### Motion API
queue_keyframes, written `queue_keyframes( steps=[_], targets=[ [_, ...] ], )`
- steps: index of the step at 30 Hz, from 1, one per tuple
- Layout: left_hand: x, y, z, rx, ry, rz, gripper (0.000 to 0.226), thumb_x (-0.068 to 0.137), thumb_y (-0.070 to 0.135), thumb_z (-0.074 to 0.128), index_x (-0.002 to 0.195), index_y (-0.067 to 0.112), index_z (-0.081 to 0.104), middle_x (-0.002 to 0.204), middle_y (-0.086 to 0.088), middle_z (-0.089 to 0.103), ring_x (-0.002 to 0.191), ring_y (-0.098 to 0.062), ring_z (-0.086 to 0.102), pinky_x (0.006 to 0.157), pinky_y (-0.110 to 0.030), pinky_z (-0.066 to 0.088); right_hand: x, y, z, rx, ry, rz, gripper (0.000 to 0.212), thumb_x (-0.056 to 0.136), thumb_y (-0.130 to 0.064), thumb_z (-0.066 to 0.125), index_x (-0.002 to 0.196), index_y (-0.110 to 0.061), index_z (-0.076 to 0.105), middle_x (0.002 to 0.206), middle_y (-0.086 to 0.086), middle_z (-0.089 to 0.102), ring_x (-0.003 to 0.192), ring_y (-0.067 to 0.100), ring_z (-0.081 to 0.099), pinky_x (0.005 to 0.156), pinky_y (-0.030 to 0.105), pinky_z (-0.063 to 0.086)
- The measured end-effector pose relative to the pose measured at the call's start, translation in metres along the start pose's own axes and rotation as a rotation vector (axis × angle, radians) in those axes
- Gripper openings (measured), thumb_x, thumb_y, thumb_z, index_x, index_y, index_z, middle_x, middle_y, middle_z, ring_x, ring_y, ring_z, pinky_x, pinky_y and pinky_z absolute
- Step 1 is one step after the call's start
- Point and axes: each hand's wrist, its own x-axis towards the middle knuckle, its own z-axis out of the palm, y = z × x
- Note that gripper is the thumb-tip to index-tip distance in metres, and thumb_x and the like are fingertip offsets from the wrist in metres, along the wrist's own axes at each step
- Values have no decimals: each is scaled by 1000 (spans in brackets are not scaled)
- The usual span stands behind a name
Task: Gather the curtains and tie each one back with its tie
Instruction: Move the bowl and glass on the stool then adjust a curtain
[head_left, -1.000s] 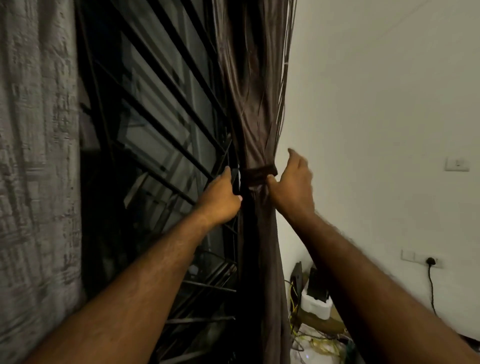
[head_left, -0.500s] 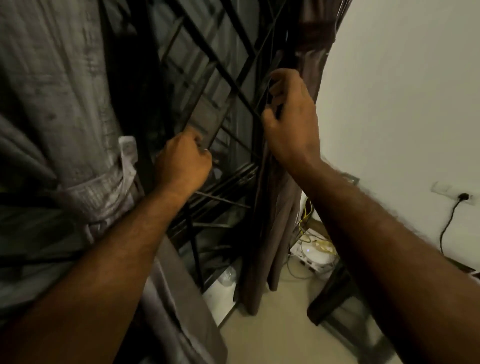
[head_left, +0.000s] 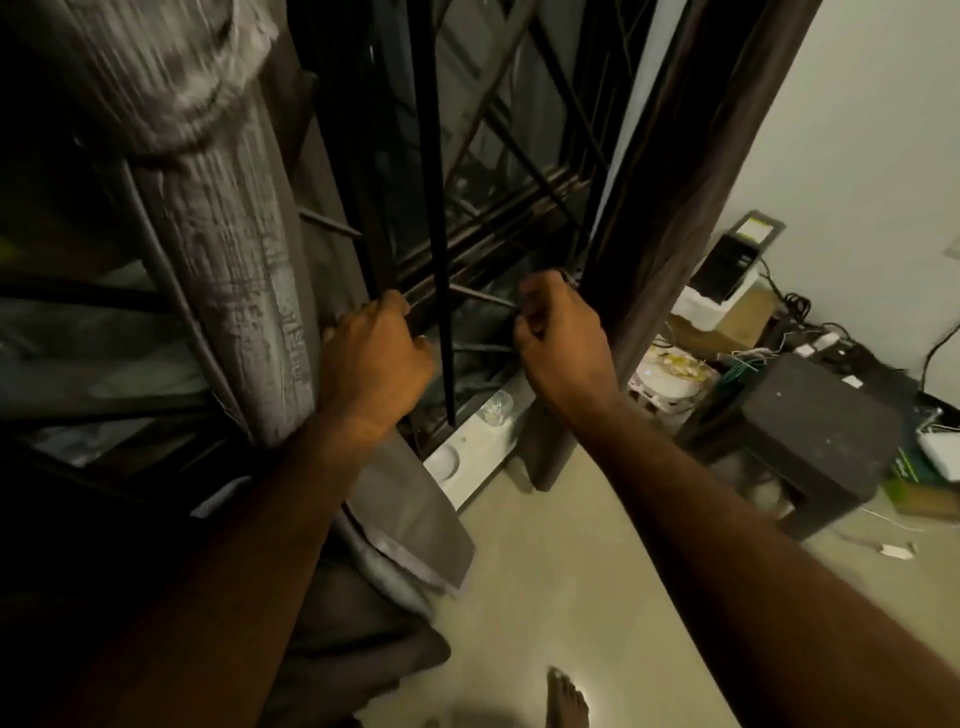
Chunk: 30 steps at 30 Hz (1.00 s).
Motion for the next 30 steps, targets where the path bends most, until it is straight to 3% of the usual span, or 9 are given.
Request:
queue_keyframes(
  steps=[7,10,12,15,24,27,30],
  targets=[
    [-29,-54,77,47,8,-252,38,87,19,64,124,12,58,122,-16,61,115,-35,54,94,-44,42,-33,76,83,-81,-249,109,32,96,-18,58,128,-15,56,121,7,64,105,25,61,79,28,41],
    [-50,-85,128,7,-27,-369,44,91,19,62,133,12,52,131,-18,55,121,-35,51,97,-45,41,-50,112,125,-113,-380,147,43,96,-27,62,136,-16,53,133,5,60,118,26,59,93,35,49],
    [-62,-109,170,109,-92,-403,47,92,24,62,135,12,50,134,-19,53,125,-37,48,100,-47,39,-59,137,160,-131,-478,166,58,95,-36,64,145,-15,45,144,6,53,129,27,52,104,38,45],
    [-71,-138,238,159,-166,-405,50,94,26,59,139,9,46,137,-18,53,127,-36,47,105,-46,35,-63,178,218,-215,-574,174,77,92,-49,66,152,-12,34,152,9,44,136,30,44,107,41,41],
    [-49,-201,357,202,-54,-361,47,88,27,65,130,12,51,124,-16,60,114,-36,57,85,-46,51,-48,287,370,-363,-594,199,104,81,-65,70,153,-5,25,154,16,36,139,36,37,109,51,41],
    [-40,-213,377,183,-1,-322,37,88,26,65,122,13,56,117,-15,63,106,-34,62,74,-39,50,-47,313,413,-354,-560,237,117,72,-71,74,154,-7,20,156,14,34,140,36,37,110,53,40],
    [-37,-217,390,187,10,-304,40,89,27,63,126,12,55,114,-14,65,101,-31,64,71,-37,50,-42,331,442,-367,-512,254,126,68,-75,73,157,-8,14,163,14,25,145,37,31,113,55,35]
  ],
)
